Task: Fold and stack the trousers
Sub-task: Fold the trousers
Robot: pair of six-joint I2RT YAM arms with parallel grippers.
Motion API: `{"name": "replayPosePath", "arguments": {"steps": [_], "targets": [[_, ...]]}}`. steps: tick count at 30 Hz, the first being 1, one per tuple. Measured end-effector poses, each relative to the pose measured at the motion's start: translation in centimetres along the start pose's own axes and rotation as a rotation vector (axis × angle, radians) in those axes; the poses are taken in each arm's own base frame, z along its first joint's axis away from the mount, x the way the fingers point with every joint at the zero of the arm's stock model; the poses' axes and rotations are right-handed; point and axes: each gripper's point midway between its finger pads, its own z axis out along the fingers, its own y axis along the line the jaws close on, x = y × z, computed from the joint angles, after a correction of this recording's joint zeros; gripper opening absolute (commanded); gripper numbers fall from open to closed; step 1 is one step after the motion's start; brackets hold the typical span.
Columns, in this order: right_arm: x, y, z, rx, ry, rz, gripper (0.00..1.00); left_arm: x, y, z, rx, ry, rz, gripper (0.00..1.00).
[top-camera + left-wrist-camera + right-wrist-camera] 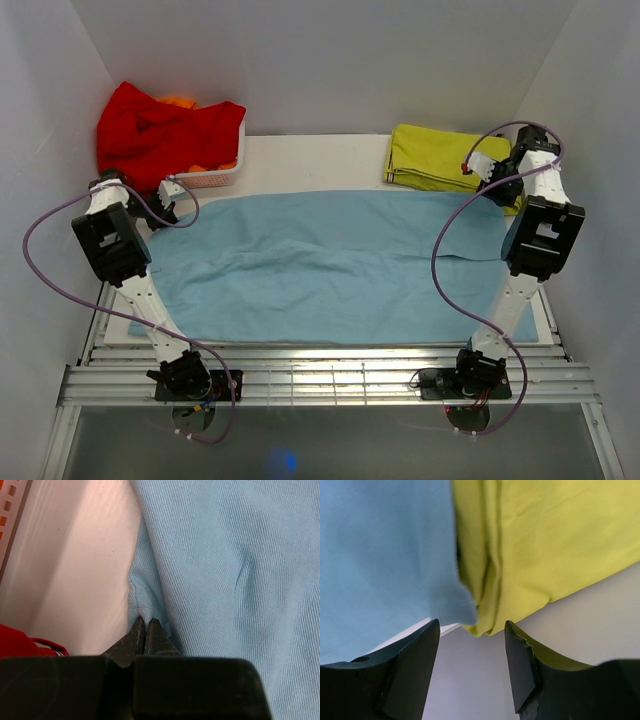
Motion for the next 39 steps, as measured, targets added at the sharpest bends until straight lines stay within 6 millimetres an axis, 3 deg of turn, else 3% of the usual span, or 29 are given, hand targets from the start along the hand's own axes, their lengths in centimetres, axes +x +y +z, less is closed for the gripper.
{"name": "replayPosePath", "arguments": {"steps": [3, 6, 8, 10, 20, 30, 34, 39], "targets": [[-0.5, -1.5, 0.4, 0.021, -0.002, 0.003, 0.58, 0.0, 0.0, 0.0, 0.001, 0.000, 0.000, 0.00], [-0.9, -1.8, 1.3, 0.017, -0.003, -0.004, 0.38, 0.0, 0.0, 0.0, 0.001, 0.000, 0.003, 0.00], [-1.2, -1.1, 1.6, -0.015, -0.002, -0.007, 0.18, 0.0, 0.0, 0.0, 0.001, 0.000, 0.003, 0.00], [-1.5, -0.4, 1.7, -0.043, -0.002, -0.009, 0.08, 0.0, 0.0, 0.0, 0.000, 0.000, 0.002, 0.00], [-0.7, 0.9, 0.9, -0.094, 0.008, -0.018, 0.08, 0.2, -0.3, -0.4, 0.006, 0.019, -0.008, 0.00], [-0.7, -0.3, -3.9, -0.014, -0.006, -0.028, 0.08, 0.5, -1.6, -1.4, 0.016, 0.030, -0.051, 0.00], [-0.7, -0.8, -5.6, 0.024, -0.019, -0.023, 0.08, 0.2, -1.8, -3.1, -0.009, 0.029, -0.060, 0.00], [0.0, -0.5, -6.9, 0.038, -0.037, 0.002, 0.08, -2.1, -1.7, -6.8, -0.101, 0.002, -0.026, 0.00]]}}
